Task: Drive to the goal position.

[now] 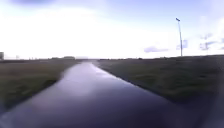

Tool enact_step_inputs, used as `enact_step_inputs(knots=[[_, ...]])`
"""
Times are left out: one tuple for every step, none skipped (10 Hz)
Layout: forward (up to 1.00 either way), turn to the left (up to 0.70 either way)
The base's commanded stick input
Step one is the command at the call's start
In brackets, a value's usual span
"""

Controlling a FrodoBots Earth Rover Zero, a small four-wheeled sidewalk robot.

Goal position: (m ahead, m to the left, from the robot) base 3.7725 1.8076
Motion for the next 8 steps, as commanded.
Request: enact_step_inputs(knots=[[0.45, 0.0], [0.45, 0.0], [0.45, 0.0], [0.45, 0.0], [0.45, 0.0], [0.45, 0.17], [0.45, 0.27], [0.45, 0.27]])
